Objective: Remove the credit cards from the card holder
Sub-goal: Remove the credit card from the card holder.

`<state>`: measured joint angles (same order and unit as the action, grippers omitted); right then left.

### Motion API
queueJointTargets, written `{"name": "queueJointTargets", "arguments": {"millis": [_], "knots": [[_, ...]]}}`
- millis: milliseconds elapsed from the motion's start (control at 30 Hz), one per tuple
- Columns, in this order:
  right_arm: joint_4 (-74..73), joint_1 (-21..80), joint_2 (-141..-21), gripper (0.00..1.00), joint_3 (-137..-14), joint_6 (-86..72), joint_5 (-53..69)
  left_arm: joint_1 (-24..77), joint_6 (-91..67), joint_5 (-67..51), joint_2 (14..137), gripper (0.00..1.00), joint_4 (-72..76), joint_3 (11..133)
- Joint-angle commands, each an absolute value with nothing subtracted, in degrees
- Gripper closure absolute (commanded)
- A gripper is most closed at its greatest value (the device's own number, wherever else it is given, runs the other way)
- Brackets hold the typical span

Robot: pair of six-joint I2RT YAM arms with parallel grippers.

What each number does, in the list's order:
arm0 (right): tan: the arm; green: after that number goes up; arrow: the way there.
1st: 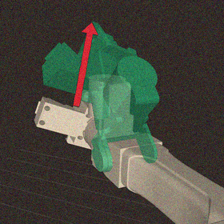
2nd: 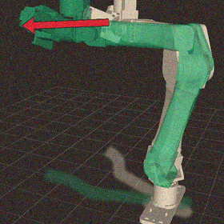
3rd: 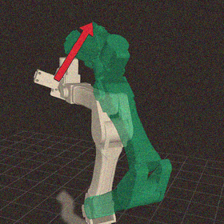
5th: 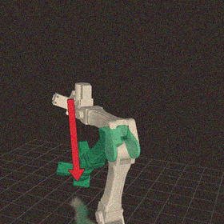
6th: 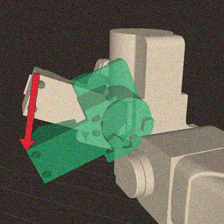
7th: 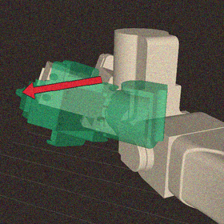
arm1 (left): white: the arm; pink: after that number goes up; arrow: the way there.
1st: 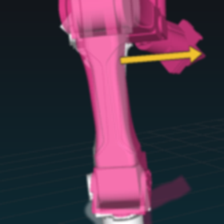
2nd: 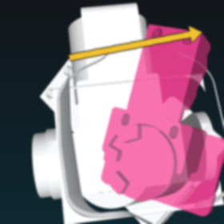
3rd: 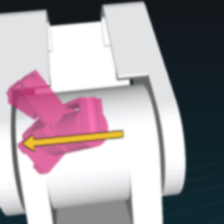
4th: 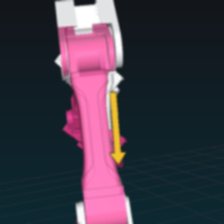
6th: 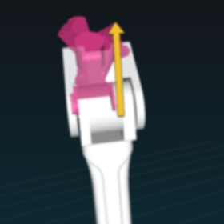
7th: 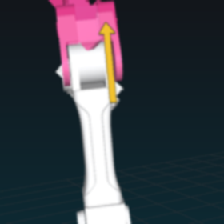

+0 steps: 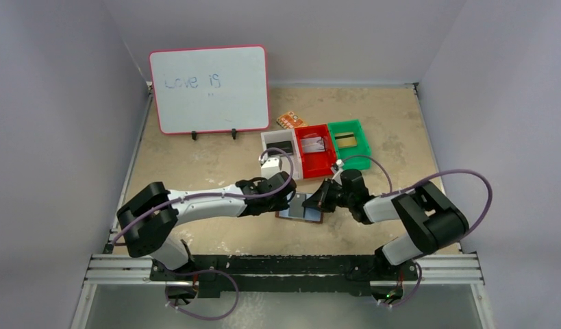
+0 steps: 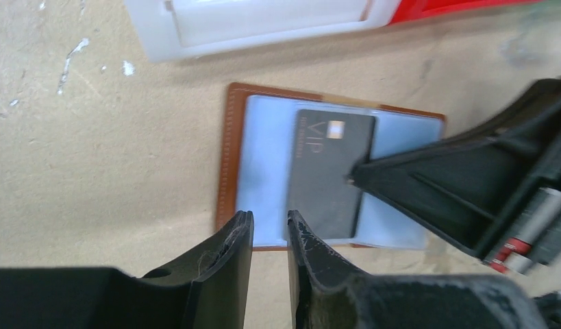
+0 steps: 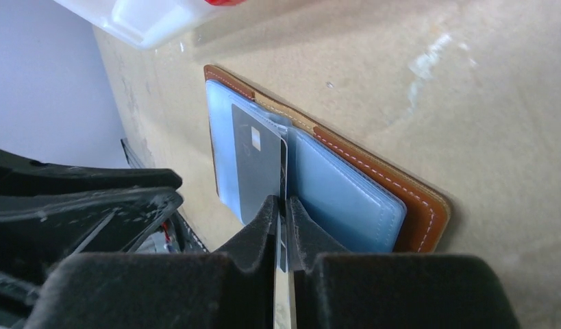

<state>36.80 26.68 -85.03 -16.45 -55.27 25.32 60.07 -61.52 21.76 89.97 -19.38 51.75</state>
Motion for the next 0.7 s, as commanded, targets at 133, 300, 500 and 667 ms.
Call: {"name": "queueJointTargets", "arguments": {"millis": [133,300,500,667], "knots": [[38.6,26.6,-90.7,0.93,-17.4,-50.8,26.6,60.2,-59.0,13.8,92.3,0.76,-9.2,51.4],[37.4,26.6,-90.0,0.9,-17.5,-50.7,26.1,60.3,-60.2,12.9,96.7,0.81,-7.5,51.4],[36.2,26.6,-87.5,0.78,-17.3,-51.5,26.0,60.2,-62.3,17.6,98.2,0.86,-12.2,51.5],[35.9,26.6,-85.2,0.76,-16.6,-53.3,25.4,60.2,-63.1,19.2,97.3,0.88,-13.6,50.6]]}}
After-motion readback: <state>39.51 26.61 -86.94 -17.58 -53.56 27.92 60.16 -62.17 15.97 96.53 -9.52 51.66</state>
